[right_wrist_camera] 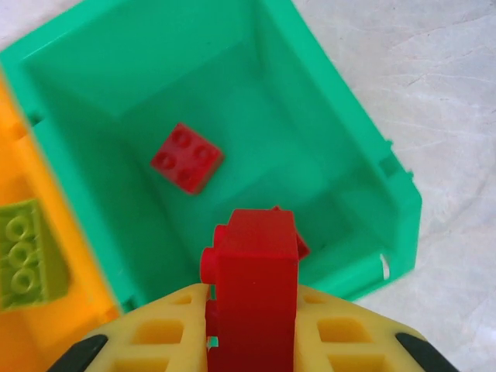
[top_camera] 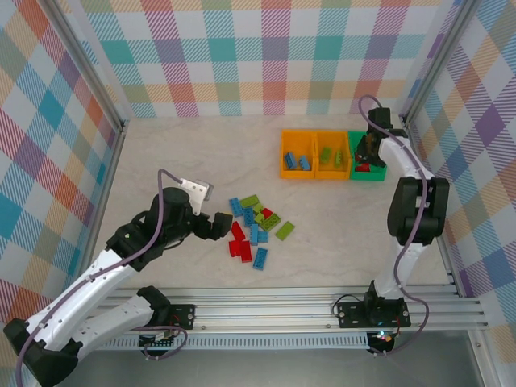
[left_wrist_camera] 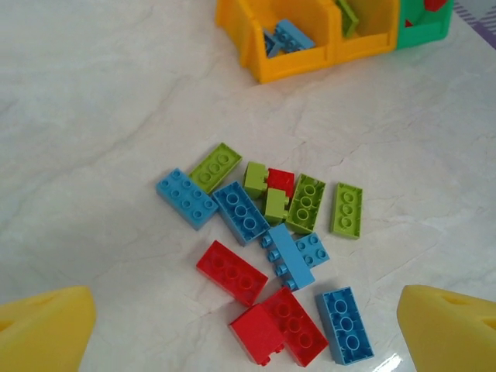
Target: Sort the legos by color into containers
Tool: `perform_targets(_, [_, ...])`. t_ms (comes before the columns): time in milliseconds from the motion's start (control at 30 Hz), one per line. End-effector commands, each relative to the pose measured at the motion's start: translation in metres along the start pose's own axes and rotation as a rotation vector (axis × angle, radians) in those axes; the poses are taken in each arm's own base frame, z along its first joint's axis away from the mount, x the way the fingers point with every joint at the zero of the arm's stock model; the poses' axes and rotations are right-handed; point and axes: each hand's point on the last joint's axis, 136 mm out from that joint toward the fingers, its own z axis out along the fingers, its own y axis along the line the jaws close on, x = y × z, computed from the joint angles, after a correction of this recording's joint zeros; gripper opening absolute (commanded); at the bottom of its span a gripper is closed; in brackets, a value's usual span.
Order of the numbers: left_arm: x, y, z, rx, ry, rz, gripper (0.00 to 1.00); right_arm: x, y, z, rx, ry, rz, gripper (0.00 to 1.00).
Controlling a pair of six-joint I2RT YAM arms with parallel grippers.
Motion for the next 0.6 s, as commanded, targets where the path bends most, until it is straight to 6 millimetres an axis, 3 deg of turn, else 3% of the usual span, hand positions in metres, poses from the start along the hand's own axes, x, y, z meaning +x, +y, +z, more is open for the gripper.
perform_targets(0, [0.015,0.016,0.005,-0.086,0.035,-0.169,1.0,-0.017,0.002,0.005,-0.021,0.006,-0.006,0.29])
perform_targets(133, [0.024,0.026,0.013,-0.144,0.045,-0.241,1.0,-0.026,0.008,0.008,-0.034,0.022,-0.035,0.37])
perform_targets(333, [0.022,0.019,0.039,-0.131,0.082,-0.286,1.0,-0.021,0.013,-0.013,-0.086,0.035,-0.039,0.42])
perform_targets(433, [0.019,0.02,0.059,-0.161,0.102,-0.321,1.0,-0.002,0.018,-0.039,-0.153,0.042,-0.031,0.42])
perform_targets(567, [0.017,0.031,0.094,-0.24,0.161,-0.387,1.0,0.041,0.038,-0.096,-0.26,0.018,-0.06,0.44])
